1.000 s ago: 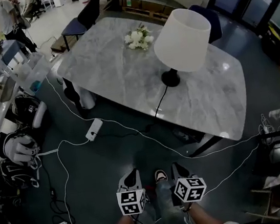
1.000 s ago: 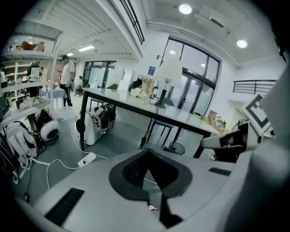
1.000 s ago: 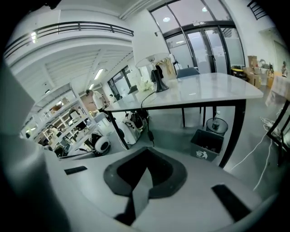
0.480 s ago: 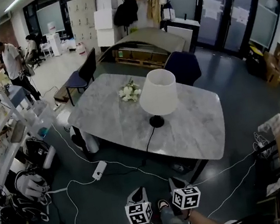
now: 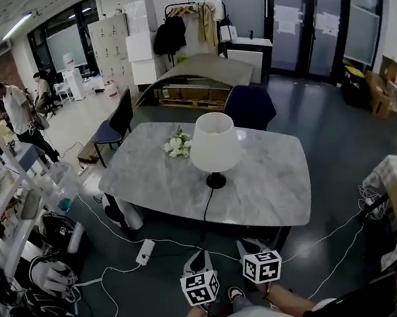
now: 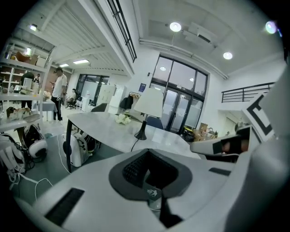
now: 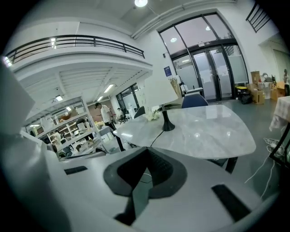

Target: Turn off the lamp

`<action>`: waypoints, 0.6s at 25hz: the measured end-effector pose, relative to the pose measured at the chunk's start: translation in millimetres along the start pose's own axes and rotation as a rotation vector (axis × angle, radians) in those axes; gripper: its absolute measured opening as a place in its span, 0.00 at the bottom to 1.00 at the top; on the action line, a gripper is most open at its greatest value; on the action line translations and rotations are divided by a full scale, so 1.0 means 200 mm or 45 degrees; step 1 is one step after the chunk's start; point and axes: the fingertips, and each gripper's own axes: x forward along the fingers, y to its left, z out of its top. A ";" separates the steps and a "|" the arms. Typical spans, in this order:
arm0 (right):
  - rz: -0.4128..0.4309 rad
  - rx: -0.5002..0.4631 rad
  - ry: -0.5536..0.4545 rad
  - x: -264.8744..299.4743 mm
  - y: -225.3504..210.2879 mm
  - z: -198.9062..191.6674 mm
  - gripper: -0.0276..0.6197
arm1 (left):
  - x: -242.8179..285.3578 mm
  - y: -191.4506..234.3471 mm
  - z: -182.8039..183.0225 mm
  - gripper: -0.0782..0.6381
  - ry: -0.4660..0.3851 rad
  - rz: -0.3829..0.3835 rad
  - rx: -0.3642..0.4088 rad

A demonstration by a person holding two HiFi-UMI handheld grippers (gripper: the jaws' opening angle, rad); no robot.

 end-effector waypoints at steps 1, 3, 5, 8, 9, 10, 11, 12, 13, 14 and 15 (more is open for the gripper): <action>0.004 -0.007 -0.004 0.00 0.00 0.01 0.04 | 0.01 -0.01 0.01 0.12 -0.008 0.003 -0.005; 0.007 -0.019 -0.006 0.01 0.00 0.02 0.04 | 0.02 -0.02 0.02 0.12 -0.015 0.009 -0.011; 0.009 -0.022 -0.007 0.02 0.00 0.04 0.04 | 0.04 -0.03 0.03 0.12 -0.019 0.008 -0.007; 0.012 -0.023 -0.013 0.04 0.00 0.06 0.04 | 0.07 -0.04 0.05 0.12 -0.022 0.003 0.004; 0.012 -0.023 -0.013 0.05 -0.01 0.06 0.04 | 0.08 -0.03 0.06 0.12 -0.023 0.004 0.008; 0.011 -0.023 -0.012 0.06 -0.01 0.07 0.04 | 0.09 -0.03 0.06 0.12 -0.021 0.005 0.014; 0.011 -0.020 -0.010 0.06 -0.01 0.07 0.04 | 0.10 -0.03 0.06 0.12 -0.016 0.007 0.024; 0.009 -0.017 -0.008 0.07 -0.01 0.07 0.04 | 0.11 -0.03 0.06 0.12 -0.011 0.006 0.035; 0.007 -0.012 -0.007 0.08 -0.02 0.07 0.04 | 0.12 -0.03 0.06 0.12 -0.008 0.005 0.045; 0.004 -0.007 -0.007 0.08 -0.03 0.07 0.04 | 0.13 -0.03 0.06 0.12 -0.006 0.002 0.052; 0.001 -0.002 -0.007 0.09 -0.04 0.07 0.04 | 0.14 -0.04 0.06 0.12 -0.006 -0.001 0.055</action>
